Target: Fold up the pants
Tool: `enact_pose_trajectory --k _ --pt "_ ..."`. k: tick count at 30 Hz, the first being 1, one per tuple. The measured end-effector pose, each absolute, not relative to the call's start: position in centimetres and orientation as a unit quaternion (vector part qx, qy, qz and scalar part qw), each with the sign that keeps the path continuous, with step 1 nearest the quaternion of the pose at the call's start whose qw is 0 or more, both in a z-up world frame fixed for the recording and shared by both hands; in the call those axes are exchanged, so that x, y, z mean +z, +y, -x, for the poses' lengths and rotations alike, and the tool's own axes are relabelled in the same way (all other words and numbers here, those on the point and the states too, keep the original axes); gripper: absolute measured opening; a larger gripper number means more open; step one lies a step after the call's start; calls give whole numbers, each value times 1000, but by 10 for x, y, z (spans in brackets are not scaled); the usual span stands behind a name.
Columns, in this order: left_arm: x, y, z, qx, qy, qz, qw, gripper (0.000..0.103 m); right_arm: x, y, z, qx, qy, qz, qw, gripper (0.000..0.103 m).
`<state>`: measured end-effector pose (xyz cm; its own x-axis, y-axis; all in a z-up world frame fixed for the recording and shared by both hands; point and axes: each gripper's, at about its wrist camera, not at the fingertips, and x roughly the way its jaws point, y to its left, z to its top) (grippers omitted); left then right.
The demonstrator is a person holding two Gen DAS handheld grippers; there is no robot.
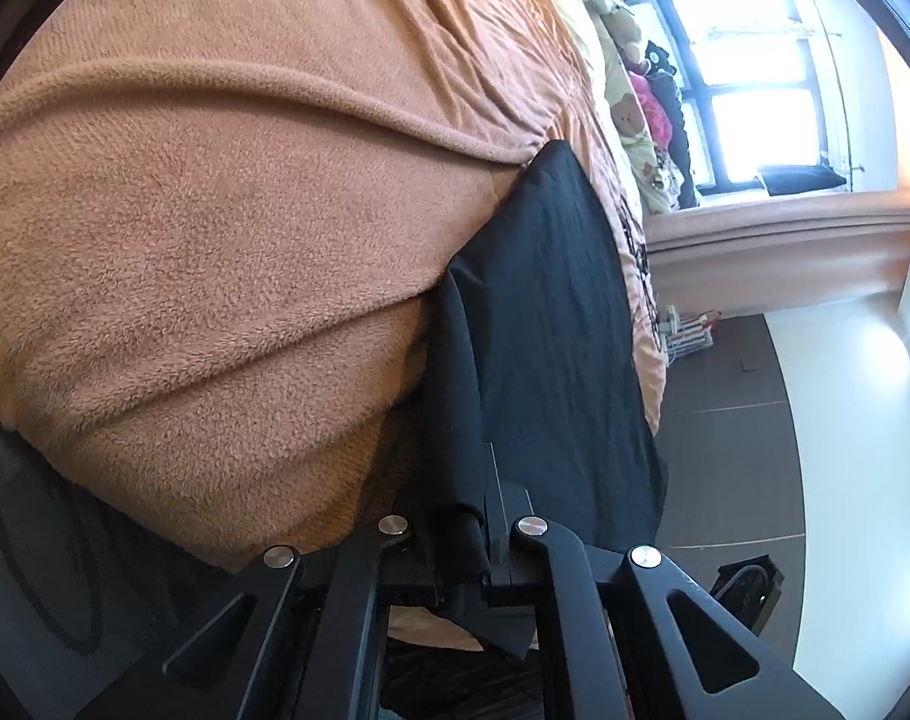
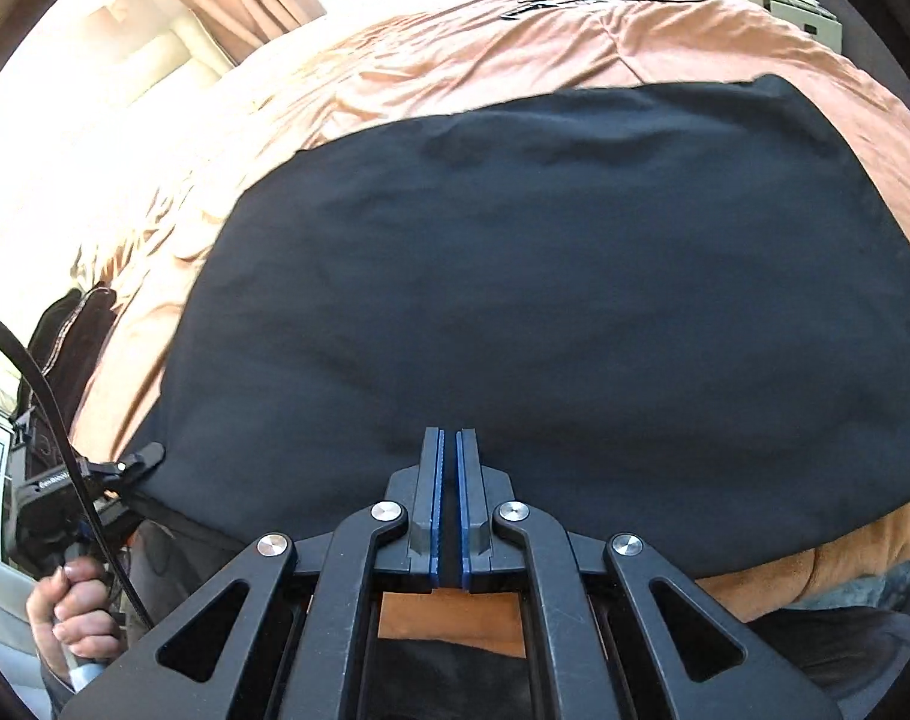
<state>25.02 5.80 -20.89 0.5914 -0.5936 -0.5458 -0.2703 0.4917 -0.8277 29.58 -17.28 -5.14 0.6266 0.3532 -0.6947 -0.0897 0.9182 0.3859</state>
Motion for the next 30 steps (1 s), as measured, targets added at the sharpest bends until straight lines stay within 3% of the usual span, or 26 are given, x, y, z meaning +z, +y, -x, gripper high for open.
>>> enact_pose_trajectory --k 13,14,16,18,30 --pt "-197 54 -251 -105 435 479 755 7 -67 -147 -374 125 443 -146 875 0" --pt "-198 54 -252 -105 437 480 753 9 -66 -146 -381 124 443 -145 876 0" --pt "-200 53 -255 -106 441 483 749 26 -65 -145 -392 120 443 -142 877 0" --pt "-203 53 -256 -108 440 490 745 35 -64 -143 -406 117 444 -142 877 0" --pt "-203 50 -272 -104 432 489 750 35 -62 -141 -461 91 445 -147 878 0"
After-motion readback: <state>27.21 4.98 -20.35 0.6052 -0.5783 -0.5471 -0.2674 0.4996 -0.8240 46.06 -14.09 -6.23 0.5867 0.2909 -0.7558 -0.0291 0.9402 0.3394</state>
